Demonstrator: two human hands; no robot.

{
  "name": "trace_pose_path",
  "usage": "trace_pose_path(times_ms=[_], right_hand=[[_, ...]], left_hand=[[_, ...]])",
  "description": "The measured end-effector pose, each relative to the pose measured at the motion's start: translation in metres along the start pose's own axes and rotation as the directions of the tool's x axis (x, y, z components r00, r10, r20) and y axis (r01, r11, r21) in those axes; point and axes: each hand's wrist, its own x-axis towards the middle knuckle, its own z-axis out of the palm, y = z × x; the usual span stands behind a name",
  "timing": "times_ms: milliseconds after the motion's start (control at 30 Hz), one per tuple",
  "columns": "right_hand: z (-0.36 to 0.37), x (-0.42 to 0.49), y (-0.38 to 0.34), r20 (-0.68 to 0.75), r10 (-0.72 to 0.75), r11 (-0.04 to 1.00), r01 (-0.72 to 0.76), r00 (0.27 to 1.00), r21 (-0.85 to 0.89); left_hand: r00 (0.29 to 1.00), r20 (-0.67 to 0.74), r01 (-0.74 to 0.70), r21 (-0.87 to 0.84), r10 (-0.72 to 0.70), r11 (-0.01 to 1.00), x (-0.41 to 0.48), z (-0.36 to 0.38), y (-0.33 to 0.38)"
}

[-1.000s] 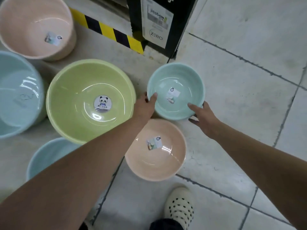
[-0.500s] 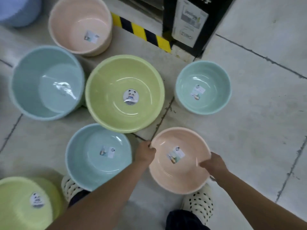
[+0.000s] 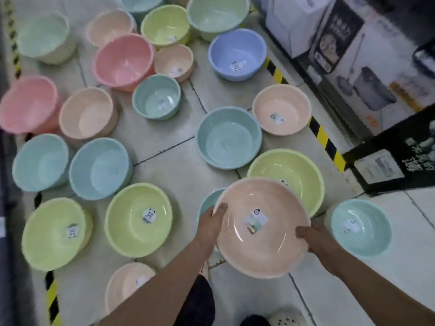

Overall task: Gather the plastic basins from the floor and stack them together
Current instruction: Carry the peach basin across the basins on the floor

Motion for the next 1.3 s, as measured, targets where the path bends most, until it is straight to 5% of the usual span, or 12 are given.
trace_pose_path(times_ms=[167, 400, 767, 900, 1033, 1300], right_hand=[[0.081, -0.054, -0.055, 0.128, -0.069, 0.980, 0.091, 0.989, -0.177], [0.193, -0.091, -0.033, 0.298, -0.038, 0.858, 0.184, 0.954, -0.479], [0.341, -0.112, 0.086, 0.473, 0.033, 0.363, 0.431, 0.880, -0.826], [0.393, -0.088, 0.141, 0.485, 0.020, 0.182, 0.474, 0.874, -0.862], [0.443, -0.046, 0.191, 0.436, -0.009, 0.109, 0.434, 0.900, -0.894], [0.499, 0.049, 0.261, 0.398, -0.097, -0.048, 0.395, 0.912, -0.917]], left_hand=[[0.991, -0.126, 0.021, -0.168, -0.043, 0.986, -0.046, -0.098, 0.007], [0.960, -0.256, 0.038, -0.276, -0.112, 0.960, -0.098, -0.212, -0.065], [0.850, -0.404, 0.111, -0.491, -0.338, 0.864, -0.131, -0.301, -0.268], [0.805, -0.490, 0.120, -0.417, -0.334, 0.901, -0.106, -0.333, -0.336], [0.810, -0.532, 0.137, -0.236, -0.246, 0.962, -0.059, -0.355, -0.395], [0.814, -0.532, 0.150, -0.194, -0.232, 0.970, 0.043, -0.373, -0.464]])
